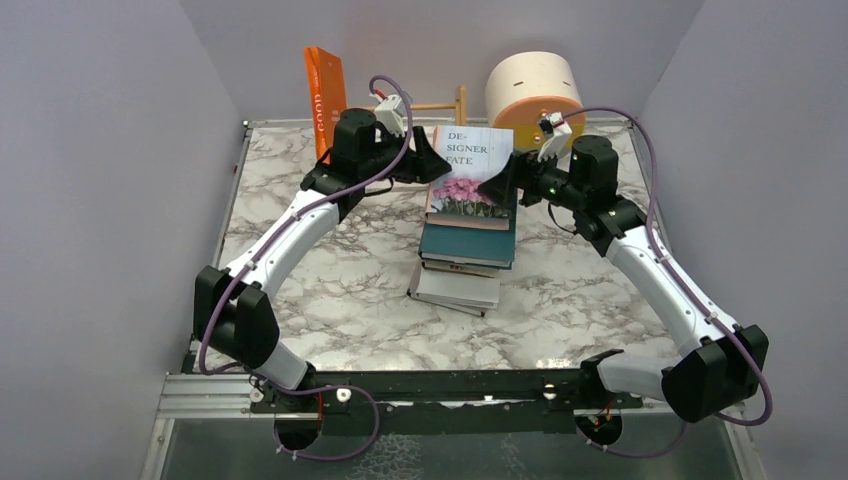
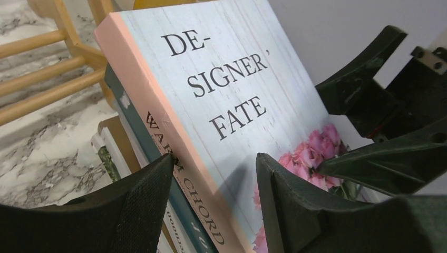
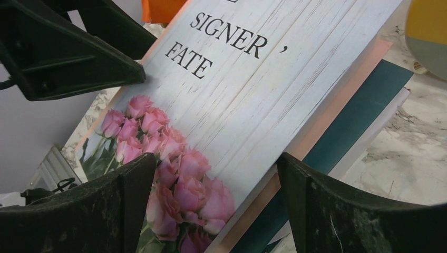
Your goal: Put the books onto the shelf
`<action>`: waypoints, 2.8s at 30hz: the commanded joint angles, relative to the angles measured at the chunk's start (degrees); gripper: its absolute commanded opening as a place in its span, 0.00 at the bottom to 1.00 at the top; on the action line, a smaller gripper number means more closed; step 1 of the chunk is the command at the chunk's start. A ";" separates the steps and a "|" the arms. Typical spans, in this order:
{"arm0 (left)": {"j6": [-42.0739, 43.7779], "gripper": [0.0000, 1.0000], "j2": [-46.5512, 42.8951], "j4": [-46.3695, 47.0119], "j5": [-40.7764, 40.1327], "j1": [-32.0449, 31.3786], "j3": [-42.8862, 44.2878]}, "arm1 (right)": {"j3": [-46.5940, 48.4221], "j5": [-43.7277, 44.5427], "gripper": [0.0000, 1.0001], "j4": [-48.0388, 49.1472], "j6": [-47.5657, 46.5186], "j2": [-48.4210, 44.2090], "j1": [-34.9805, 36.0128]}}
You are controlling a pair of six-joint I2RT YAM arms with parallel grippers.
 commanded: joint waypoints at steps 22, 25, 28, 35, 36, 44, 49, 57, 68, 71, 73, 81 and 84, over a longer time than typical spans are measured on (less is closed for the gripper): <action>-3.62 0.52 -5.13 8.64 -1.72 -0.32 -9.71 | 0.96 -8.26 0.82 5.21 -1.90 1.10 1.80; -4.64 0.53 -5.20 9.93 -0.29 0.71 -10.74 | 0.99 -8.20 0.82 5.20 -2.08 1.46 1.90; -5.47 0.55 -4.87 10.97 1.37 1.76 -11.40 | 0.91 -7.99 0.82 5.25 -2.29 1.80 1.98; -8.10 0.63 -3.84 14.83 6.58 3.01 -12.84 | 0.83 -7.53 0.82 5.19 -2.88 2.47 2.00; -8.58 0.63 -3.63 15.43 7.23 3.18 -12.97 | 0.77 -7.56 0.82 5.21 -2.90 2.48 2.05; -12.41 0.64 -1.83 20.93 13.05 4.05 -14.52 | 0.88 -7.63 0.82 5.77 -3.13 3.15 2.01; -13.09 0.64 -0.77 22.01 14.61 4.10 -14.54 | 1.25 -8.12 0.82 6.28 -3.44 3.96 2.02; -14.80 0.64 0.62 23.57 17.18 4.88 -14.31 | 1.59 -8.56 0.82 7.22 -3.61 4.85 2.55; -17.16 0.63 1.14 26.59 19.40 4.88 -13.49 | 2.84 -9.36 0.82 9.11 -3.57 5.70 3.41; -17.97 0.62 1.30 27.39 20.10 4.88 -12.98 | 3.35 -9.37 0.82 9.55 -3.59 6.28 3.86; -18.56 0.61 1.46 27.99 20.46 4.84 -12.74 | 3.71 -9.41 0.82 9.81 -3.61 6.57 4.19; -21.48 0.53 2.25 30.07 21.31 4.88 -11.00 | 5.00 -8.51 0.81 10.52 -3.97 7.16 5.66; -22.06 0.49 2.57 30.36 21.44 4.88 -9.80 | 5.79 -8.47 0.81 10.48 -4.04 7.50 6.06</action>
